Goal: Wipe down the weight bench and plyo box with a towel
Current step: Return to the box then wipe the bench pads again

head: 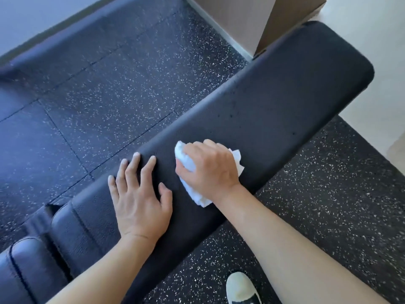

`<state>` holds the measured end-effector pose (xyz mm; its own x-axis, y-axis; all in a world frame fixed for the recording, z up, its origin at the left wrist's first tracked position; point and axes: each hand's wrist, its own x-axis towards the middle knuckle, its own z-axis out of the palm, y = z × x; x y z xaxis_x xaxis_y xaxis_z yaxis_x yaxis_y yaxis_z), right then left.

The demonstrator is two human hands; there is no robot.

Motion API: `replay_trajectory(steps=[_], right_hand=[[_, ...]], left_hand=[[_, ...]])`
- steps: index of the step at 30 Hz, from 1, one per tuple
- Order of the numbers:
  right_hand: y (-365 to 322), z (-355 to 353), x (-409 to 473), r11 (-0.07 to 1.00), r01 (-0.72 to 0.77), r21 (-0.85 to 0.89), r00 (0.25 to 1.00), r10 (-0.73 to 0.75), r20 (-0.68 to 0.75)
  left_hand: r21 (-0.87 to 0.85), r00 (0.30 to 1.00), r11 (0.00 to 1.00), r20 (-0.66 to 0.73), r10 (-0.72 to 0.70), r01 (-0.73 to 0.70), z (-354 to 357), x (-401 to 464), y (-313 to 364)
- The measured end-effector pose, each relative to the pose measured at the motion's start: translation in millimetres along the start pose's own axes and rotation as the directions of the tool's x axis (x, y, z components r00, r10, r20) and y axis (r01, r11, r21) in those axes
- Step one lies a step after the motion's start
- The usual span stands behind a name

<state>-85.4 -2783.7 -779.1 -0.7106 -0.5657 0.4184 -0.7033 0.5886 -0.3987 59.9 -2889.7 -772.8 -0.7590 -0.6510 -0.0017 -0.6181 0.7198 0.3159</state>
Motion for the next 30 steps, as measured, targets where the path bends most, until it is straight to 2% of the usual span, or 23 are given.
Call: replay_trajectory(steps=[3,9,12,19,22,23,25,27,30], right_hand=[[7.7,13.9,42.3,0.999,-0.021,0.036,1.000,0.020,0.018],[10.4,35.1,83.6,0.995,0.044,0.087,0.993,-0.053,0.109],[14.6,24.5,75.0,0.994,0.075,0.084,0.990,-0.085,0.113],[58.4,-39.8,-14.2,0.979,0.202,0.040,0.968,-0.205,0.146],[83.1,-33.6,10.5,0.957,0.287,-0.033,0.949,-0.280,0.148],[87.6,-23.2,30.2,0.959,0.266,-0.100,0.957,-0.249,0.150],[89.8,-1.2,71.2,0.974,0.100,-0.205,0.995,-0.092,0.045],[85.5,14.7,98.1,0.982,-0.093,-0.162,0.995,0.085,-0.058],[61.3,28.3,112.5,0.971,-0.181,-0.156,0.983,0.177,-0.040]], left_hand=[[0.022,1.000,1.000,-0.006,0.011,-0.011,0.8,1.7,3.8],[0.054,1.000,0.999,-0.018,0.004,-0.003,-0.5,3.0,1.4],[0.066,1.000,0.998,-0.008,-0.003,0.004,-1.5,2.3,3.9],[0.075,1.000,0.997,-0.008,0.019,-0.018,-2.7,-2.4,3.1],[0.059,0.999,0.998,-0.024,0.026,-0.025,-4.2,2.9,5.7],[0.062,0.999,0.998,-0.020,0.027,-0.026,-4.7,5.1,6.3],[0.068,1.000,0.997,-0.010,0.020,-0.020,-4.7,5.2,5.6],[0.070,1.000,0.997,-0.003,0.027,-0.027,-3.5,1.9,3.8],[0.070,0.999,0.997,-0.006,0.035,-0.035,-3.4,3.6,1.3]])
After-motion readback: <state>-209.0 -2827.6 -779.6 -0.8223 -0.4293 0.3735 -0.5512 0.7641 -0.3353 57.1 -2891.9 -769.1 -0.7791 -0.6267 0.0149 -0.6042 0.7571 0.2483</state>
